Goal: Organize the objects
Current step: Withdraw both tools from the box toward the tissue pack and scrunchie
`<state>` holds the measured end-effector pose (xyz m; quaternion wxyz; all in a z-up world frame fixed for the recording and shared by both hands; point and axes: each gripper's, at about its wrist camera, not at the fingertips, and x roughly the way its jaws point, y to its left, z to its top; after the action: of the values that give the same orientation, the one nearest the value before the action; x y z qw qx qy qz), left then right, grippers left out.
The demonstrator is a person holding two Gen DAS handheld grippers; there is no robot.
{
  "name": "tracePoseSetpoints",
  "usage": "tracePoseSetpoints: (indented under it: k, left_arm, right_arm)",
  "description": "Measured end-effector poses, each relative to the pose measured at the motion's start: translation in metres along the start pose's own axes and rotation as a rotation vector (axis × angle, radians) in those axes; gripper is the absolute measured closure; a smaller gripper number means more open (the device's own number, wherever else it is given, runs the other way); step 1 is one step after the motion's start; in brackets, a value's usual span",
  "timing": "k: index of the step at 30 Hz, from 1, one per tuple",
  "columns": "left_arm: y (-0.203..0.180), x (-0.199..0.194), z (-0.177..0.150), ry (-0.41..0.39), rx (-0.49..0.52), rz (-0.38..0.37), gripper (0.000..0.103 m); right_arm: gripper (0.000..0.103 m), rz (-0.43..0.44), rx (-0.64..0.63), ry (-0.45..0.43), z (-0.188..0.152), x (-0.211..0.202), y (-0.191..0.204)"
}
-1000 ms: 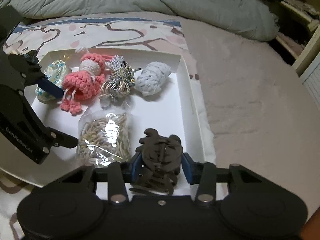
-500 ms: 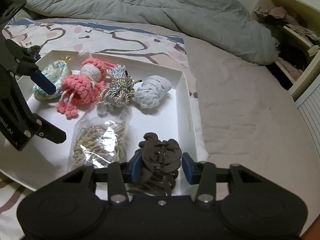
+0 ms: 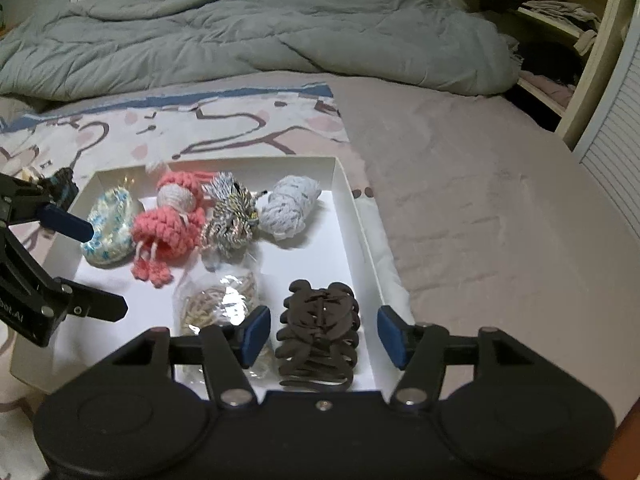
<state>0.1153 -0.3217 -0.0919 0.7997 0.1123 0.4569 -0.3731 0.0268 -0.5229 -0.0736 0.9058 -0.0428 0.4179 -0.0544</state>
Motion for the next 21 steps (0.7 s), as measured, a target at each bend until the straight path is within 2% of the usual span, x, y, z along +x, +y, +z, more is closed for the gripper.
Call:
tracePoseSetpoints:
  k: [10,15,21]
  left_arm:
    - [0.001,-0.045,-0.006,-0.052,-0.005,0.037,0.002]
    - [0.001,-0.068,-0.010,-0.090,-0.007,0.050,0.000]
    - [0.001,-0.093,-0.019,-0.149,-0.006,0.063,0.000]
  right_arm:
    - [0.035,0.001,0.028,-0.039,0.002,-0.031,0.004]
    - [0.024,-0.002,0.048,-0.067,0.001,-0.048,0.008]
    - [0.017,0.001,0.092,-0.101,-0.001,-0.064,0.013]
